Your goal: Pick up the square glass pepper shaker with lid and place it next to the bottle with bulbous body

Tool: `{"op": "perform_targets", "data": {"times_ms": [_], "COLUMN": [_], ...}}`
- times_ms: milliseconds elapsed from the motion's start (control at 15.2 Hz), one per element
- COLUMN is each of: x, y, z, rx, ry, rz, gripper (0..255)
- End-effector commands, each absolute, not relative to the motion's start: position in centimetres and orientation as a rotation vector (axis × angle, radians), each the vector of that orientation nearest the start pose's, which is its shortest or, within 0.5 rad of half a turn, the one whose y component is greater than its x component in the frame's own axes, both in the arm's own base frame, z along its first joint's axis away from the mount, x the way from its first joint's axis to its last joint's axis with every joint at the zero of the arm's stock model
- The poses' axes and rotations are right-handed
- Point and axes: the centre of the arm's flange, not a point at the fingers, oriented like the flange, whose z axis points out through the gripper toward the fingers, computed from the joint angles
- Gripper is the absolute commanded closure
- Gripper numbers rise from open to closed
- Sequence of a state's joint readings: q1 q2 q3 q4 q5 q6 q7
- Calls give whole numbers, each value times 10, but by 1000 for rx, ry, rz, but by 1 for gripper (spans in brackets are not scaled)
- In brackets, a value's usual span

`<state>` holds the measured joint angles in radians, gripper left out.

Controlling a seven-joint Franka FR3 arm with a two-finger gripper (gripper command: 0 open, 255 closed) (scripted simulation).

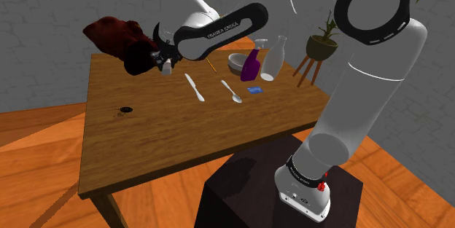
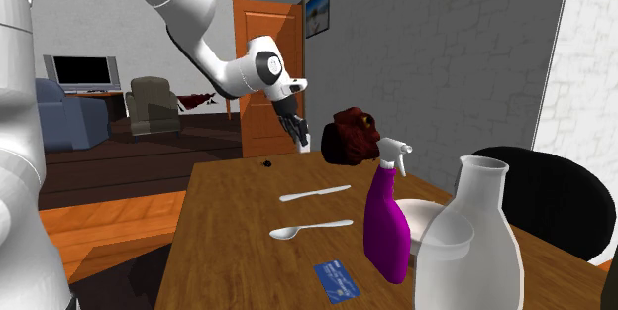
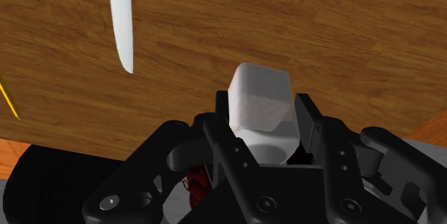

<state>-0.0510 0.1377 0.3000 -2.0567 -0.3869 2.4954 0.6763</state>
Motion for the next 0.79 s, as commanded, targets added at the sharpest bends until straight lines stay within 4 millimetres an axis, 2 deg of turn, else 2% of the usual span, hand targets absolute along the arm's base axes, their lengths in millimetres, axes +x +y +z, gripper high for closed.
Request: {"op": "perform_targets", "data": {"times_ms": [0, 726], "x": [583, 583], "y": [145, 145], "z": [416, 474], "rx": [-3149, -3149], "ry": [256, 256], "rz": [-609, -609], "gripper": [255, 255]}}
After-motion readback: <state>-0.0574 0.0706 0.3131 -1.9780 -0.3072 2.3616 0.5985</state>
